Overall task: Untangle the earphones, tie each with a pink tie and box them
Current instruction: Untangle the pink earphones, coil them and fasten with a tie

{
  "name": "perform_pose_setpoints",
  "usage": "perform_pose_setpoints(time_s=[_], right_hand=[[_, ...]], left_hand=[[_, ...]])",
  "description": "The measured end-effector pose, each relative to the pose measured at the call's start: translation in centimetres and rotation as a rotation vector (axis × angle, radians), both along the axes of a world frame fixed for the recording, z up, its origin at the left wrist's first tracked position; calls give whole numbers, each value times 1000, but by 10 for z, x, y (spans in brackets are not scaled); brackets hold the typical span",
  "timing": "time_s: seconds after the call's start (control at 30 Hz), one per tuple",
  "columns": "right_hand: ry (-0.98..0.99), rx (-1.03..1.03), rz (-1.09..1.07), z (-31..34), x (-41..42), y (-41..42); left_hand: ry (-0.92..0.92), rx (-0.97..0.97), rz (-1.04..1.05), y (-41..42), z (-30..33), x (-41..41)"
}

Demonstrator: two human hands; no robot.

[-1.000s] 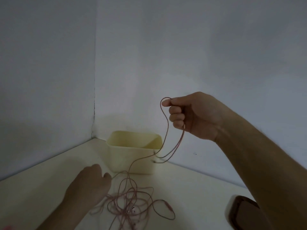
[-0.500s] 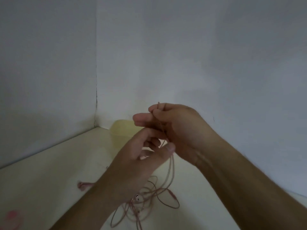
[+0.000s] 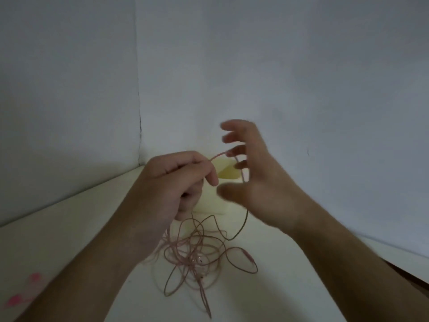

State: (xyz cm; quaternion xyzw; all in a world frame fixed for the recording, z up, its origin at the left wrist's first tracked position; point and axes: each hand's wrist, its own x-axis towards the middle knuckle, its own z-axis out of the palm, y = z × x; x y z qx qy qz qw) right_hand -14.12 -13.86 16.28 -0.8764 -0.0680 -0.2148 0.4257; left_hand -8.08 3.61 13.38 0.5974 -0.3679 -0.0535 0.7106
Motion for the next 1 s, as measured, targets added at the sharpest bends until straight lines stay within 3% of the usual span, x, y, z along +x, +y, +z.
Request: perform_pose_setpoints(time_s=[0.07, 0.17, 0.27, 0.33, 0.4, 0.6, 0.77, 0.93, 1.0], right_hand=[[163, -115, 193, -13, 2, 9], [268, 24, 114, -26, 7, 10], [203, 476, -16, -27, 7, -9], [150, 745, 83, -17, 3, -17], [77, 852, 200, -3, 0, -18], [-214, 850, 369, 42, -6, -10], [-393, 891, 277, 71, -5, -15], [-275, 669, 117, 63, 8, -3], [-168, 465, 72, 49, 14, 4]], left_hand=[[-37, 1, 23, 4, 4, 0], [31, -100, 190, 16, 1, 10], [185, -187, 393, 31, -21, 38], [278, -194, 514, 42, -47, 58], [363, -197, 605, 53, -74, 76], [486, -171, 773, 80, -116, 103], [573, -27, 830, 92, -134, 111], [558, 322, 768, 89, -137, 106], [404, 678, 767, 86, -127, 98]])
